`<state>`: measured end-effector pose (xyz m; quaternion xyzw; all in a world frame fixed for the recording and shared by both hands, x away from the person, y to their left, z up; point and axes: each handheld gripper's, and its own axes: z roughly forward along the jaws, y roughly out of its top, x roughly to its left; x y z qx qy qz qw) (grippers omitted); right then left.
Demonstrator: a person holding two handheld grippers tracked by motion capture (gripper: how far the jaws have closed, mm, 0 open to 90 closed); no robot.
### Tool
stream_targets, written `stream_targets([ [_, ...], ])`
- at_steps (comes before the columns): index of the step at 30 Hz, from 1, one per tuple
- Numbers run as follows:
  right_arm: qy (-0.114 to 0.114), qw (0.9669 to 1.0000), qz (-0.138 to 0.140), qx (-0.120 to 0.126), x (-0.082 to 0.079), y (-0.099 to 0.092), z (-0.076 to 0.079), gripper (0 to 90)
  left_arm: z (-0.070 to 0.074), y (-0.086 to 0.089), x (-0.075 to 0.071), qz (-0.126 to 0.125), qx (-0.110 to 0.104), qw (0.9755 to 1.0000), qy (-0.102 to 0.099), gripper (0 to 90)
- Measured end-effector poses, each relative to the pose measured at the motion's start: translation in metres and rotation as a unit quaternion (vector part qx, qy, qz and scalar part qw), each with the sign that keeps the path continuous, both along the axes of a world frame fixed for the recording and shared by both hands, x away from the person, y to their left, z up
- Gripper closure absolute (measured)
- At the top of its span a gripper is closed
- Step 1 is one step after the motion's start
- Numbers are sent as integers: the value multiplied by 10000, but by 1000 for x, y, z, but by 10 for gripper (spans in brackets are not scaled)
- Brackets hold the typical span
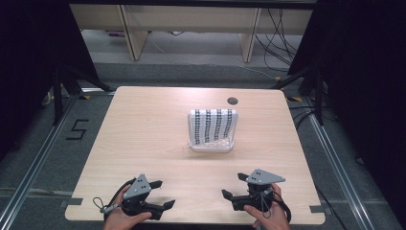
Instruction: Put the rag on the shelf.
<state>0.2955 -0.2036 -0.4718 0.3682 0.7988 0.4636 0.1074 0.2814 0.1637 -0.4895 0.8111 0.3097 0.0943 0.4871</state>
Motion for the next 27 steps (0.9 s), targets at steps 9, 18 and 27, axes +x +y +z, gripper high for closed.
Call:
stream_targets([
  [9, -6, 9996, 24, -264, -9, 0, -8, 161, -4, 3, -8, 120, -8, 9999, 68, 146],
  [18, 107, 9990, 126, -418, -16, 3, -15, 160, -7, 0, -8, 120, -27, 9999, 59, 147],
  [27, -18, 9980, 151, -614, -17, 6, -17, 163, -9, -1, -7, 13, 99, 9999, 32, 148],
])
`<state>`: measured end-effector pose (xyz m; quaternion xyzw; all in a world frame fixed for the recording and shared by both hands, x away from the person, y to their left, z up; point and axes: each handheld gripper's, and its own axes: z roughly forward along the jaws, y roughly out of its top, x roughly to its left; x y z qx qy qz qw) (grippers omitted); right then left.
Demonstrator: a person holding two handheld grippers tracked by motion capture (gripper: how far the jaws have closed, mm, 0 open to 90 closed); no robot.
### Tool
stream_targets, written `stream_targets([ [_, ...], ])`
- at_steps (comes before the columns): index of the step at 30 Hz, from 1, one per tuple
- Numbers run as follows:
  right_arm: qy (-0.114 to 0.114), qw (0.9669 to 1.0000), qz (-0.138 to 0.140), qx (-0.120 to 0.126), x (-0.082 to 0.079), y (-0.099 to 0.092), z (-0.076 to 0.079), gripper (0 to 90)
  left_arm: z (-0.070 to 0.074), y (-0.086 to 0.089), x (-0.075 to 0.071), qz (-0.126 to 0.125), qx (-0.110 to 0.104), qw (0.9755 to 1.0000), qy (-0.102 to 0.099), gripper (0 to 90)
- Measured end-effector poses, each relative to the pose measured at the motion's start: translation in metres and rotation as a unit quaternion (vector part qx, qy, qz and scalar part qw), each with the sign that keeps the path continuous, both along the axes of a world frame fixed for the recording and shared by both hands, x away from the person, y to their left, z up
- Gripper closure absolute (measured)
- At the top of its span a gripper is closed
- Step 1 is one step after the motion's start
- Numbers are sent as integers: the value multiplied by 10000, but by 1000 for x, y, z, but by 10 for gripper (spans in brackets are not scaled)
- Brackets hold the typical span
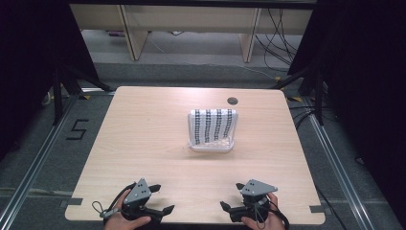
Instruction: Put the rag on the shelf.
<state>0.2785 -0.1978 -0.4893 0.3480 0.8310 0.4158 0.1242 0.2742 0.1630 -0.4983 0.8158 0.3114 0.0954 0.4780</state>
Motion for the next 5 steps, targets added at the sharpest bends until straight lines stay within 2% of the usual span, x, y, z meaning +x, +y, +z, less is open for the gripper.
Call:
stream_targets([
  [2, 62, 10000, -25, 25, 0, -1, 0, 163, 0, 0, 0, 15, -6, 10000, 11, 148],
  [4, 63, 10000, -48, 17, 1, -2, 0, 163, 0, 1, 1, 43, 127, 9999, -14, 148],
  [5, 74, 9999, -57, 45, 1, -2, -1, 163, 0, 0, 1, -7, 64, 10000, 26, 148],
])
